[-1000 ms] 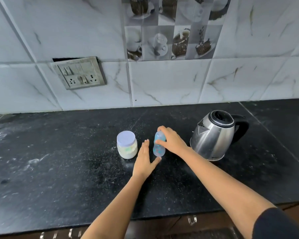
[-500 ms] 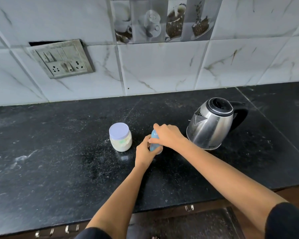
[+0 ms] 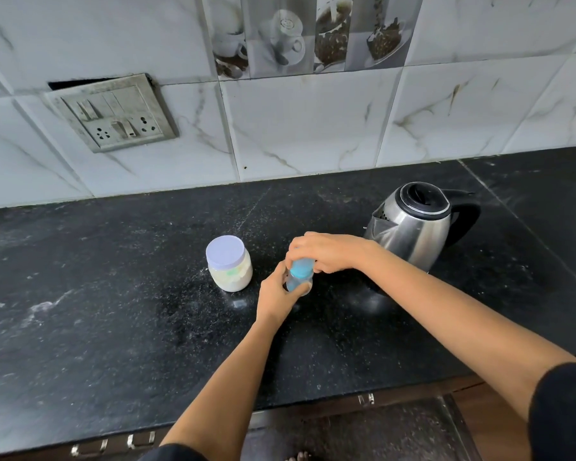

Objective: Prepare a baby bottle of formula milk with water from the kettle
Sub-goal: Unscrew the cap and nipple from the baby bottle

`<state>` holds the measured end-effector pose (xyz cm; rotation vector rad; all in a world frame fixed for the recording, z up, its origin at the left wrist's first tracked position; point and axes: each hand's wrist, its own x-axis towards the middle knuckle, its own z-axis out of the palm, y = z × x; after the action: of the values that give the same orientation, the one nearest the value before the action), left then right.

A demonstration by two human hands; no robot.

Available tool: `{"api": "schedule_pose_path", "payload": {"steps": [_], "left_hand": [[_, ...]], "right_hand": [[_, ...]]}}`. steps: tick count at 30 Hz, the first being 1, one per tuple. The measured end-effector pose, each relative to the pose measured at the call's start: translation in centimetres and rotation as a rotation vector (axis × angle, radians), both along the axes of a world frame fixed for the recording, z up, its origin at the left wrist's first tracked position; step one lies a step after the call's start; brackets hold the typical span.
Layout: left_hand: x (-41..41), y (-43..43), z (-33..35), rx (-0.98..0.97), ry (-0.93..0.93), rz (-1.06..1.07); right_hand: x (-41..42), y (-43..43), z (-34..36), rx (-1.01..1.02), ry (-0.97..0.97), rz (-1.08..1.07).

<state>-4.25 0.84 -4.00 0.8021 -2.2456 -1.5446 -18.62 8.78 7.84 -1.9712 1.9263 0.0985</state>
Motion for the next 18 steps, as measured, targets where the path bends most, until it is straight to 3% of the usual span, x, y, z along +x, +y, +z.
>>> {"api": "schedule_pose_path", "payload": {"steps": [2,5,7,12,15,18], "left_hand": [[0.0,0.2,0.1,0.011,0.006,0.02],[0.0,0.5,0.4,-0.005,0.0,0.019],[-0.1,0.4,0.4,-0.025,-0.017,0.016],[-0.3,0.2,0.2,-0.132,-0.093,0.042],[-0.2,-0.1,0.2,-0.127,-0.079,0.003],[0.0,-0.2,-0.1,-0.061,-0.032,-0.013]], "right_hand": [[0.7,-0.4,0.6,0.055,-0.02,-0.088],[2.4,-1.3,1.2,0.102,0.191,-0.213],[3.1,-1.7,1.3,0.099,0.275,-0.163],[2.5,-1.3,1.6,0.076,0.248,0.013],[1.7,-1.0,2.2,-0.073,0.123,0.068],[0.6,0.2,3.6,-0.201,-0.152,-0.166]]}}
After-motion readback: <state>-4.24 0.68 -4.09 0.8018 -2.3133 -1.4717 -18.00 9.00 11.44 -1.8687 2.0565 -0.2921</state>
